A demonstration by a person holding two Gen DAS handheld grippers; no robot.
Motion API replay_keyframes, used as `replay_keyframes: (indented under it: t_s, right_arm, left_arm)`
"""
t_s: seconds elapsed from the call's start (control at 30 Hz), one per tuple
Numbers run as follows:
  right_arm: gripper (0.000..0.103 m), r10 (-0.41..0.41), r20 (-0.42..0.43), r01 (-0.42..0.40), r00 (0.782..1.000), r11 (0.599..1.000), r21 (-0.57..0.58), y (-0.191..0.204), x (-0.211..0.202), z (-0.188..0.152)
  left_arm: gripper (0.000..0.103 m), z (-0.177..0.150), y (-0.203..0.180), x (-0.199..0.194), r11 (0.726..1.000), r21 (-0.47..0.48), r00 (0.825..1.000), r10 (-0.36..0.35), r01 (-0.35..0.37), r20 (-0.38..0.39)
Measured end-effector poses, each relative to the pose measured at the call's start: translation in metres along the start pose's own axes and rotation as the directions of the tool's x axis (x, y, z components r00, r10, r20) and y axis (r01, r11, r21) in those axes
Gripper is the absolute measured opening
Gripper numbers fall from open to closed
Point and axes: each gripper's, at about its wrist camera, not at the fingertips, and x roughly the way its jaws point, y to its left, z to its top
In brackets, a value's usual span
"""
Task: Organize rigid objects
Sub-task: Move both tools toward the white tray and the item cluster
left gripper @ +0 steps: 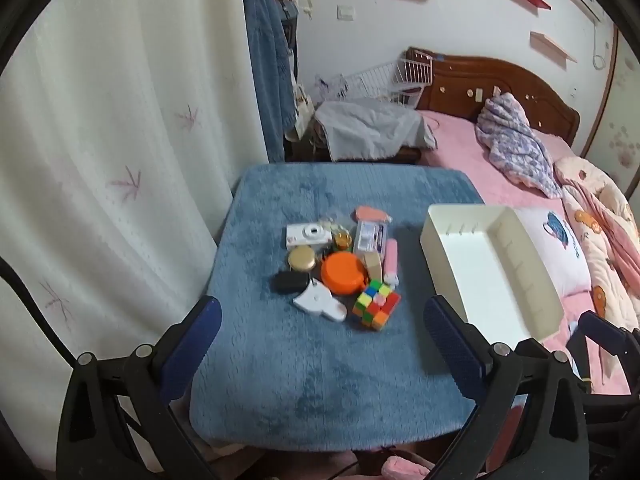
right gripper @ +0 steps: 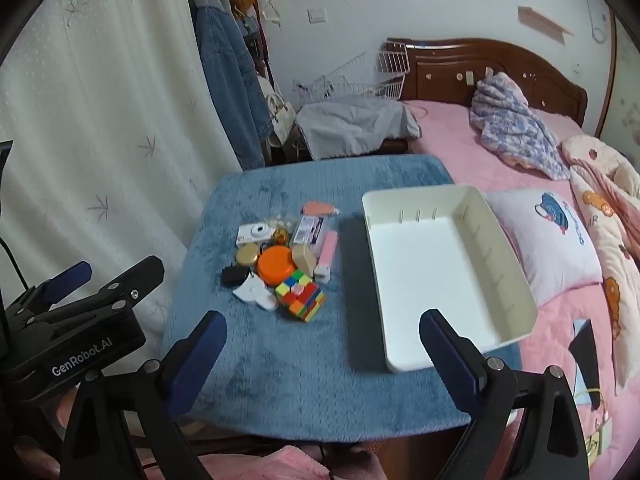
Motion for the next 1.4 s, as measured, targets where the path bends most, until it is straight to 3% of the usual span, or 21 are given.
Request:
replay_keyframes:
  t_s: [0.3, 0.77, 1.03, 1.4]
  right_arm:
    - [0.092, -0.027, -0.089, 0.031, 0.996, 0.998, 0.048, 0.022, 0.01, -0.025]
    - [0.089, -0.041, -0.102, 0.05, 0.994, 0.995, 0.088, 0.021, 0.007, -0.037]
    - [0.087, -0.03, -0.086, 0.041, 0.996, 0.99, 0.132, -0.012, 0.007, -0.031]
    - [0.078, 0.006, -0.058, 0.003, 0.998, 0.988, 0.155, -0.102, 0.018, 0.01]
  left_arm:
    - [0.101, -0.018, 0.02, 0.021, 0.997, 0.024, 0.99, -0.065, 0.069, -0.123]
    - [0.101, -0.026, 0.019, 0.034, 0.988, 0.043, 0.969, -0.135, 0.147, -0.205]
    - [0.101, -0.016, -0.004, 0.039, 0.991, 0.053, 0.972, -0.11, 0.123, -0.206]
    - [0.101, 0.012, -0.062, 0.056, 0.998, -0.017, 0.98, -0.059, 0.056, -0.19]
